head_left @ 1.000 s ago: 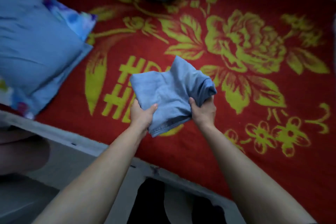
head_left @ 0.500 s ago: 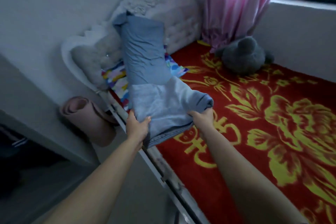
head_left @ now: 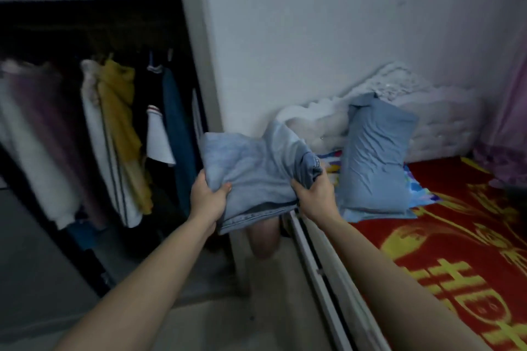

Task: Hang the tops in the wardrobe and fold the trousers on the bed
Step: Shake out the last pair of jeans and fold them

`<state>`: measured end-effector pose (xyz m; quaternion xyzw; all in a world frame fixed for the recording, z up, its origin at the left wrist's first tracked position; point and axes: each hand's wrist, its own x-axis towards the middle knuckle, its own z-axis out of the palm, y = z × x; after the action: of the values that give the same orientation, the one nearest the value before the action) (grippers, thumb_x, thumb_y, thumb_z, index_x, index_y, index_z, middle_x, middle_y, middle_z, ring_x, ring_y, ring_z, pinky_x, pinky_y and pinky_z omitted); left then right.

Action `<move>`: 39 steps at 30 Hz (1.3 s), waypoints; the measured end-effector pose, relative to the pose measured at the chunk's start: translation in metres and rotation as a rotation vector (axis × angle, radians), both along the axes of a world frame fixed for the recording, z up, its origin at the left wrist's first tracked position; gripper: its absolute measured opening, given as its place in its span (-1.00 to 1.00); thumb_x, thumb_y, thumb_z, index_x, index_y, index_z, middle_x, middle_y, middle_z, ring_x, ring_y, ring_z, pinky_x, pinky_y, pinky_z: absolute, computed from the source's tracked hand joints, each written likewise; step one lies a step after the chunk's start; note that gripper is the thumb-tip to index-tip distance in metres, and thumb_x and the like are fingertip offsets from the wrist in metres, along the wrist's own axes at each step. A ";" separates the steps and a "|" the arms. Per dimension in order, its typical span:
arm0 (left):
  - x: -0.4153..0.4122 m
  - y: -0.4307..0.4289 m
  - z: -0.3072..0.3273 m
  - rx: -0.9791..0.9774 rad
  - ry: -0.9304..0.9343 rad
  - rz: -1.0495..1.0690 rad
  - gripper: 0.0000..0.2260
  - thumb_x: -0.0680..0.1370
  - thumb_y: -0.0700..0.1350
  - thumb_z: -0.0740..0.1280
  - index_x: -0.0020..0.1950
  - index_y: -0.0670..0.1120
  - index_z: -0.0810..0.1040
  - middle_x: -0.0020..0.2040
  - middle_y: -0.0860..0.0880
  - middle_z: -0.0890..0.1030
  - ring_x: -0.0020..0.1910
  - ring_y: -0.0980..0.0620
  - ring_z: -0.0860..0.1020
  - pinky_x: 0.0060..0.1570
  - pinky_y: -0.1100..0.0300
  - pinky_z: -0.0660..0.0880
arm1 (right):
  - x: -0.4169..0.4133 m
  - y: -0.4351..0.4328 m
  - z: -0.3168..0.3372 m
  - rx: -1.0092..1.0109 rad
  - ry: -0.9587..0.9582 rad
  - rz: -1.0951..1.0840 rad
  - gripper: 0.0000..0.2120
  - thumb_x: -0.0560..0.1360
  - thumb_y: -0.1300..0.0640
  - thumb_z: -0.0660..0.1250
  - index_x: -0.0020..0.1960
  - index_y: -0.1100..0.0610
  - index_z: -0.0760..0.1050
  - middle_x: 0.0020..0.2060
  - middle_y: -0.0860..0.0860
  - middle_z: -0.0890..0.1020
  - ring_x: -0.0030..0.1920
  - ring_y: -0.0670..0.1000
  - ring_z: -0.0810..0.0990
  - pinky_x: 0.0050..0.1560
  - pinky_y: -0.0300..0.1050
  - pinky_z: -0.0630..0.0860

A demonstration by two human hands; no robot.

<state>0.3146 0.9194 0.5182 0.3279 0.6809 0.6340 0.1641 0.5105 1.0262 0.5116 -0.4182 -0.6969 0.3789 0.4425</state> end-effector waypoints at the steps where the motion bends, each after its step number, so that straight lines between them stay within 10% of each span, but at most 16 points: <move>1: -0.036 -0.013 0.016 0.036 0.024 0.035 -0.65 0.50 -0.28 0.39 0.27 -0.11 0.49 0.06 -0.03 0.63 0.02 0.01 0.60 0.05 0.10 0.56 | -0.038 -0.006 0.014 0.040 0.010 0.039 -0.45 0.49 0.12 0.45 0.42 0.11 0.36 0.14 -0.01 0.58 0.21 0.07 0.55 0.04 -0.22 0.40; 14: -0.306 -0.094 0.157 0.322 0.195 0.352 -0.70 0.51 -0.31 0.38 0.19 -0.07 0.46 -0.08 0.12 0.56 -0.16 0.26 0.52 -0.33 0.54 0.41 | -0.347 -0.052 0.156 0.271 0.245 0.348 -0.26 0.52 0.23 0.39 0.56 -0.05 0.09 0.28 -0.10 0.46 0.21 -0.16 0.42 -0.04 -0.60 0.33; 25: -0.412 0.005 0.237 0.516 0.339 0.447 -0.77 0.50 -0.31 0.40 0.09 -0.10 0.51 -0.13 0.08 0.58 -0.30 0.37 0.51 -0.29 0.48 0.43 | -0.457 0.047 0.246 0.468 0.379 0.387 -0.38 0.52 0.20 0.41 0.49 -0.02 0.24 0.13 -0.12 0.55 -0.01 -0.30 0.53 -0.07 -0.59 0.39; 39: -0.567 0.104 0.414 0.661 0.569 0.493 -0.77 0.46 -0.20 0.42 0.02 0.01 0.46 -0.10 0.13 0.58 -0.06 0.14 0.59 -0.01 0.23 0.56 | -0.607 0.144 0.417 0.676 0.467 0.222 -0.39 0.46 0.14 0.45 0.45 0.01 0.33 0.19 -0.02 0.61 0.21 -0.01 0.57 0.08 -0.34 0.43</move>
<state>-0.2524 1.0231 0.9324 0.3516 0.5187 0.7210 -0.2956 -0.0965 1.1707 0.9283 -0.0750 -0.7036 0.2591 0.6574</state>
